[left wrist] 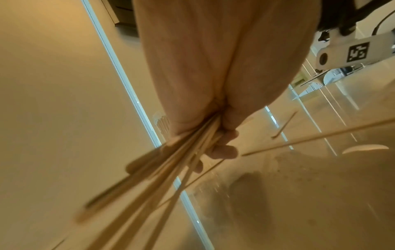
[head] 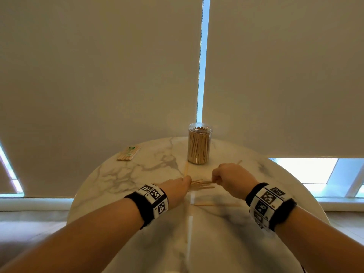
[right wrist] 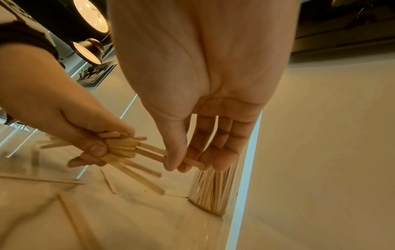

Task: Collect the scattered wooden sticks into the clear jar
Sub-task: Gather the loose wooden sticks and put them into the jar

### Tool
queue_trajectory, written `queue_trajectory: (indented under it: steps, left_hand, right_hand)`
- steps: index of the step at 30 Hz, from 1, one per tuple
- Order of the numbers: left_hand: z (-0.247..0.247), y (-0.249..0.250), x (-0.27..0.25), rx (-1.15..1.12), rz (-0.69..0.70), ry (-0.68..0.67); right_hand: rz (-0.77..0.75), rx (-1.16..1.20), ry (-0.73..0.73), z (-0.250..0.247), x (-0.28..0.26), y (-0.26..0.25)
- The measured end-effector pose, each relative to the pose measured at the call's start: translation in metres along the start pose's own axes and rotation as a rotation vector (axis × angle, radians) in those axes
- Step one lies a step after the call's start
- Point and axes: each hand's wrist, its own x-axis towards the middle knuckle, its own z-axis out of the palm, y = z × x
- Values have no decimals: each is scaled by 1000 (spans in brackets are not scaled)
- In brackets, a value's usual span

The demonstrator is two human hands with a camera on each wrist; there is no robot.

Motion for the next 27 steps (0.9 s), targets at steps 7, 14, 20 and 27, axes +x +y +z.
queue_trajectory:
  steps: [7, 14, 20, 27]
  left_hand:
    - [-20, -2, -2, -410, 9, 187]
    - [-34, 5, 2, -759, -72, 449]
    - [-32, -1, 13, -1079, -119, 543]
    - [-41, 15, 17, -1185, -86, 621]
  right_hand:
    - [147, -15, 175, -20, -5, 5]
    - [274, 230, 213, -36, -7, -7]
    - [352, 394, 243, -46, -8, -11]
    - [23, 707, 29, -33, -9, -75]
